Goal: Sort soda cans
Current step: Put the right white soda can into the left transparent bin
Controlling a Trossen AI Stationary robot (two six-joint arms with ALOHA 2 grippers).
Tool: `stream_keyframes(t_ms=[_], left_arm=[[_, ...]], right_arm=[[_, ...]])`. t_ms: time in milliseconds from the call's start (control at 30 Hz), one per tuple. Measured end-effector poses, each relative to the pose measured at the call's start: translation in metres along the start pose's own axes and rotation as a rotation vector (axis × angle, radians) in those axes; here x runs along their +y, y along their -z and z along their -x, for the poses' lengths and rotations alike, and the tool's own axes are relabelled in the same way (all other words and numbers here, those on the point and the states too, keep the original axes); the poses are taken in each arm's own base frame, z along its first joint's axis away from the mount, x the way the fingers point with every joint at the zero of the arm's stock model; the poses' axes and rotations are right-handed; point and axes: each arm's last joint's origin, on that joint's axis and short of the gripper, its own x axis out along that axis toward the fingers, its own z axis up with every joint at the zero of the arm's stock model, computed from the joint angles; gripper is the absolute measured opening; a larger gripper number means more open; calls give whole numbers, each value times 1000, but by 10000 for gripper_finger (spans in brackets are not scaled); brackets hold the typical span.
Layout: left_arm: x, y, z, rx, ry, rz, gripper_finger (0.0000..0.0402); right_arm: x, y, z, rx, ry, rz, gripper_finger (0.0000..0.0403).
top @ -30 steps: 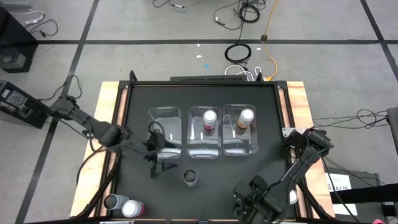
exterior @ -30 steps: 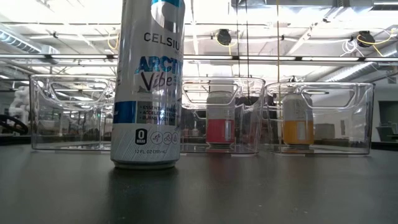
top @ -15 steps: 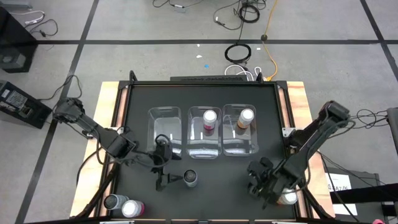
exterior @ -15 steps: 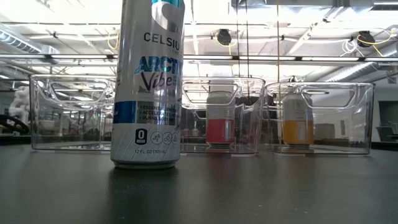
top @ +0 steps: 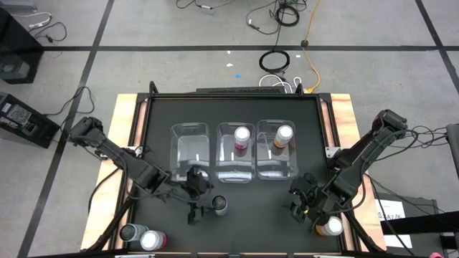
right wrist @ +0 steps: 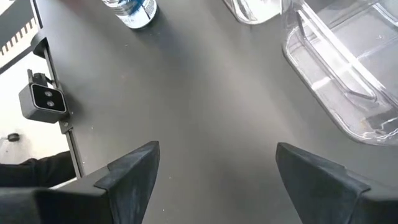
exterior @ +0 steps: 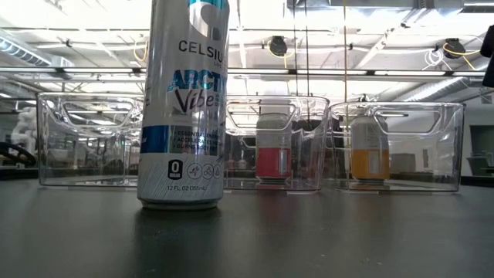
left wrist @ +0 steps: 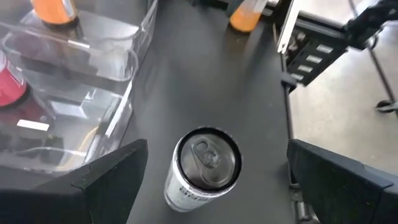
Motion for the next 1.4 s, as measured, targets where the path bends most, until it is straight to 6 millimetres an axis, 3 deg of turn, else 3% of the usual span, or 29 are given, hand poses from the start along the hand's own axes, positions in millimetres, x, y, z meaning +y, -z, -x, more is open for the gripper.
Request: stream_keyframes(t_ms=[467,1400], left_arm=[[-5,20,-40,91,-34,-10,393],[-1,36,-77,118,-114,-22,393]], right_arm=[[4,-1,0,-5,-35,-25,313],[4,0,0,-2,-41,-26,313]])
